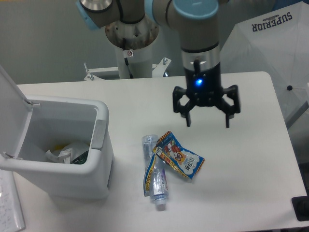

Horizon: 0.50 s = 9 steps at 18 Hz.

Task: Open the trash can
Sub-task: 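Lift the gripper away from the open trash can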

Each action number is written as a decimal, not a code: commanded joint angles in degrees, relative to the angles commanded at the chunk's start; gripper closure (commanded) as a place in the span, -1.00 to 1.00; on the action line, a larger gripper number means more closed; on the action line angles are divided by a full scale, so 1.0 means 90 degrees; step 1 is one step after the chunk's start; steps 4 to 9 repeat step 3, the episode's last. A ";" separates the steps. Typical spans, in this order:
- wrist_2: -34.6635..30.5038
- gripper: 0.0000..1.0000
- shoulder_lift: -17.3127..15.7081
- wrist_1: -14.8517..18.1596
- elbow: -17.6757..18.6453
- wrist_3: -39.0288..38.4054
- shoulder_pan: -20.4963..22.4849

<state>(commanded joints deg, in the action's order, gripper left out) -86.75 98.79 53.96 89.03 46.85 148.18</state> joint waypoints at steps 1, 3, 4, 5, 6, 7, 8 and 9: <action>0.0019 -1.00 -0.0010 0.0000 0.0000 0.0010 0.0019; 0.0049 -1.00 -0.0010 -0.0010 0.0000 0.0010 0.0078; 0.0049 -1.00 -0.0010 -0.0010 0.0000 0.0010 0.0078; 0.0049 -1.00 -0.0010 -0.0010 0.0000 0.0010 0.0078; 0.0049 -1.00 -0.0010 -0.0010 0.0000 0.0010 0.0078; 0.0049 -1.00 -0.0010 -0.0010 0.0000 0.0010 0.0078; 0.0049 -1.00 -0.0010 -0.0010 0.0000 0.0010 0.0078; 0.0049 -1.00 -0.0010 -0.0010 0.0000 0.0010 0.0078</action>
